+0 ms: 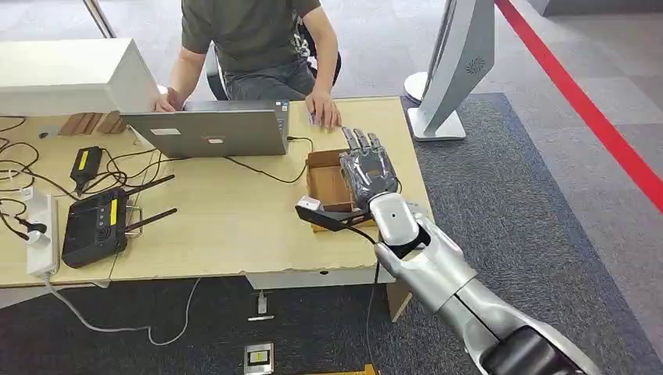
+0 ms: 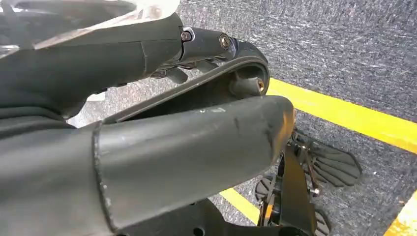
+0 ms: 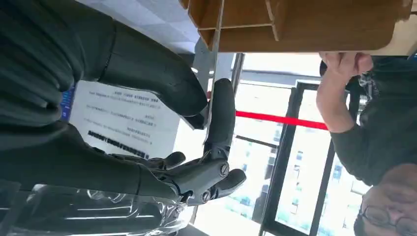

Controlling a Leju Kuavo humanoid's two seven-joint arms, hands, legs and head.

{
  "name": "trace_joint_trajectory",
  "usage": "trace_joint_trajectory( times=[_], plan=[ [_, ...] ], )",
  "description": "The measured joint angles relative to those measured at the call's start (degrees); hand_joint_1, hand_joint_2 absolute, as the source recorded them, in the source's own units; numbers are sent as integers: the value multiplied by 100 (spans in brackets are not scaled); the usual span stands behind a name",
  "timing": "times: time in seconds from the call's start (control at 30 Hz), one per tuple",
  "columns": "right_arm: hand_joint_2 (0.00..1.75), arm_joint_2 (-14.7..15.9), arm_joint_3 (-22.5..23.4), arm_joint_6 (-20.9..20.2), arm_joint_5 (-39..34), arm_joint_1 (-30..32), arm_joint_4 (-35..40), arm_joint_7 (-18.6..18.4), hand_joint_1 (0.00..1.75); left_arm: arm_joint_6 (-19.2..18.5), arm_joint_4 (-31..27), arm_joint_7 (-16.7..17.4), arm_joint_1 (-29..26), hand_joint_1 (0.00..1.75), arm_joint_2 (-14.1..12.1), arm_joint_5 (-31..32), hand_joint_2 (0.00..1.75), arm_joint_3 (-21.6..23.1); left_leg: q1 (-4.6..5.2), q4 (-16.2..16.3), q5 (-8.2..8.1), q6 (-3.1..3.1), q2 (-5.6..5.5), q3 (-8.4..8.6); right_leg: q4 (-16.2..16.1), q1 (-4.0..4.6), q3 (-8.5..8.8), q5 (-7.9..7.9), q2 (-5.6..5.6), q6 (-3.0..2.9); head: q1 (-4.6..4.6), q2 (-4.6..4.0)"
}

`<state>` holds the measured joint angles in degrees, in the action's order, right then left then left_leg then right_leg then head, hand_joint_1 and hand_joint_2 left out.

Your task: Pass the card to the sensor for recognition and then transmit it.

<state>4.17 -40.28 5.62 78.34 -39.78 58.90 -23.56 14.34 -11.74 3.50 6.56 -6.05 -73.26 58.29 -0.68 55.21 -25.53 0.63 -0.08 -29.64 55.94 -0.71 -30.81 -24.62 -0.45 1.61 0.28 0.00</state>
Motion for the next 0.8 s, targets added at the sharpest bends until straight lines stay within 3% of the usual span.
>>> trace_joint_trajectory(
  times=[0.6, 0.8],
  plan=[
    [175, 77, -72, -136, 205, -84, 479, 89, 175, -144, 0, -26, 0, 0, 0, 251, 0, 2, 0, 0, 0, 0, 0, -2, 0, 0, 0, 1, 0, 1, 0, 0],
    [175, -155, -171, 140, 203, -611, 177, 50, 175, -236, 0, -133, 17, 0, 7, 319, 0, 13, 0, 0, 4, -1, 1, -3, 2, 0, -2, 4, 0, 4, 0, 0]
  ],
)
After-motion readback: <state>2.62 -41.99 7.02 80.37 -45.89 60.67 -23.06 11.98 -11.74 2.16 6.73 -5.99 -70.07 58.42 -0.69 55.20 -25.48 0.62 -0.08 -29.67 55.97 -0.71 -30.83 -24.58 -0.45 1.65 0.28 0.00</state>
